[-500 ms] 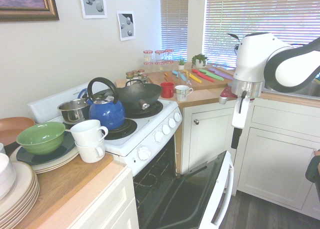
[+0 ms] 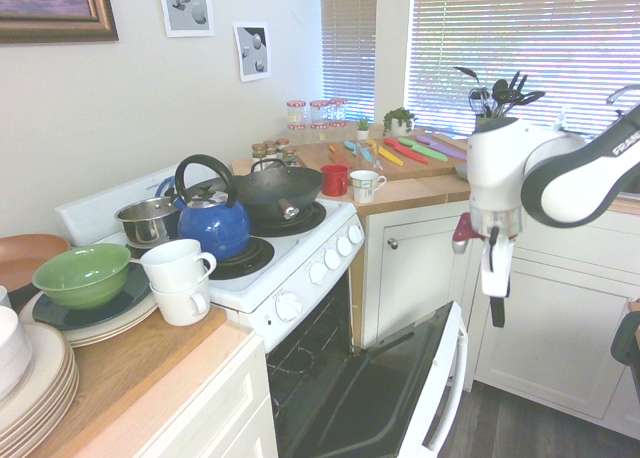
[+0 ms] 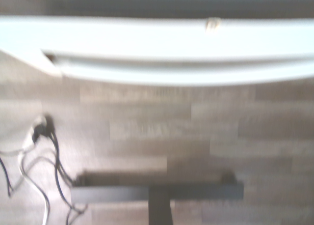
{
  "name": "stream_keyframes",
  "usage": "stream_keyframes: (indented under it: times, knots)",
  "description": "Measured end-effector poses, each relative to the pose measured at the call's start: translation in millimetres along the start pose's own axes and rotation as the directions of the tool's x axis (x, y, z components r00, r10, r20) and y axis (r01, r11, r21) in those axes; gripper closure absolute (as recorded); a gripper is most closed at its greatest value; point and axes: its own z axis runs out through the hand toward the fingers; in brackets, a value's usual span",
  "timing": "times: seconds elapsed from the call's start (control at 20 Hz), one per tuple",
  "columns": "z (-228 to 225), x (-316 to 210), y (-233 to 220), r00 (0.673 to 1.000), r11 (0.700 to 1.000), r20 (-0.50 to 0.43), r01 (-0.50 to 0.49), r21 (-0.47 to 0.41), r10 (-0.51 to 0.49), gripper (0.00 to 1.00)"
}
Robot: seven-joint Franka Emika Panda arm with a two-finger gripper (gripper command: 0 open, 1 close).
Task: Close the oven
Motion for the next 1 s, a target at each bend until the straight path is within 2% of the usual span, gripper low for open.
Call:
stream_keyframes:
  times: [0.2,0.5,0.65,0.8,1.0]
  knots:
    - [88,11,-10,0.996,0.998,0.068,-0.060,0.013,0.059,0.00]
    - [188,45,-28,0.995,0.996,0.064,-0.084,0.039,0.081,0.00]
    - [222,56,-37,0.998,0.997,0.050,-0.049,0.061,0.046,0.00]
    - [247,51,-56,1.000,0.990,-0.002,-0.026,0.137,0.026,0.00]
    - [255,47,-88,0.999,0.976,-0.042,-0.025,0.217,0.035,0.00]
